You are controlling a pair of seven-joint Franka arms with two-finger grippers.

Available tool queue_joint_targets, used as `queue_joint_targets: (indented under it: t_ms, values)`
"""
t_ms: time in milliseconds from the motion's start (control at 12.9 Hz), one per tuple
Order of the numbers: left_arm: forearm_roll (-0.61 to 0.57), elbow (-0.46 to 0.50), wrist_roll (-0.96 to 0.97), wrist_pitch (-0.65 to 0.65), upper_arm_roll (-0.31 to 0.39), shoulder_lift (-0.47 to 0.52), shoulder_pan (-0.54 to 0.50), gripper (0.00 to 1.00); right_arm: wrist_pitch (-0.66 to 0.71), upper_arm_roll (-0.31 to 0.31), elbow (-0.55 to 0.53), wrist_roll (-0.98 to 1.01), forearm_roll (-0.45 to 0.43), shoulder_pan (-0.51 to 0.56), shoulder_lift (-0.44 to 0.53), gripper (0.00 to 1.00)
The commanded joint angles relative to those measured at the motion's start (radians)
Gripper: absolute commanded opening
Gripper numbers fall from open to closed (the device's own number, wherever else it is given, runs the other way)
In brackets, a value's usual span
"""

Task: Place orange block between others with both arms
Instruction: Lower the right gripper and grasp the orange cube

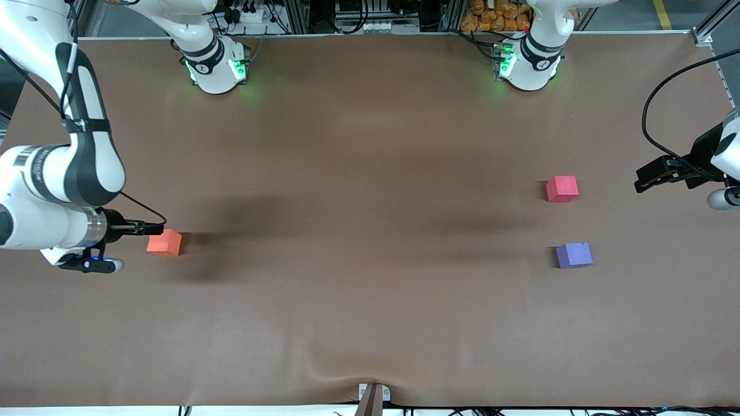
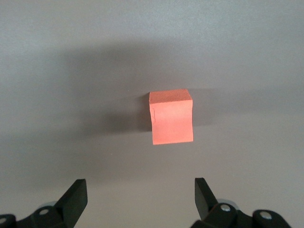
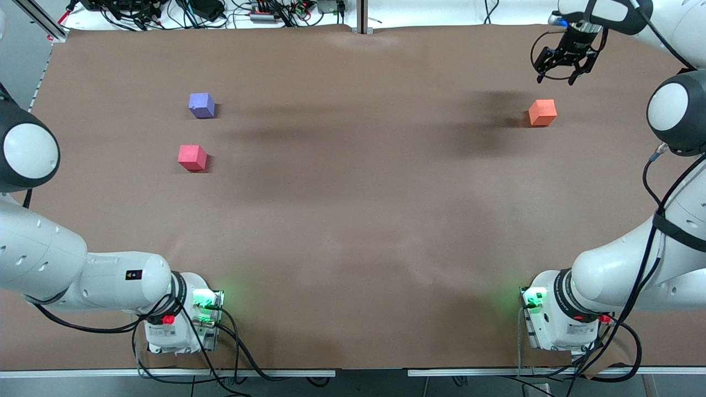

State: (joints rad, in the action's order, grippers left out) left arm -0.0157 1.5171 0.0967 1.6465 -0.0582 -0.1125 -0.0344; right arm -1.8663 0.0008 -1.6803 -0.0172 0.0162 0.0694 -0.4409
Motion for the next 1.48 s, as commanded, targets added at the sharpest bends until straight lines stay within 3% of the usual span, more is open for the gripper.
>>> queue_joint_targets:
  t_ms: [0, 466, 1399]
  values:
    - [0.005, -0.011, -0.008, 0.001, -0.005, -0.007, -0.005, 1.0, -0.094, 0.015, -0.07, 0.026, -0.018, 0.024, 0.007, 1.0]
    - [0.01, -0.009, -0.006, 0.001, -0.005, -0.007, -0.002, 1.0, -0.278, 0.015, -0.102, 0.103, -0.036, 0.075, -0.107, 1.0]
    - [0.016, -0.008, -0.009, 0.001, -0.006, -0.007, -0.009, 1.0, -0.335, 0.016, -0.101, 0.102, -0.031, 0.089, -0.183, 1.0]
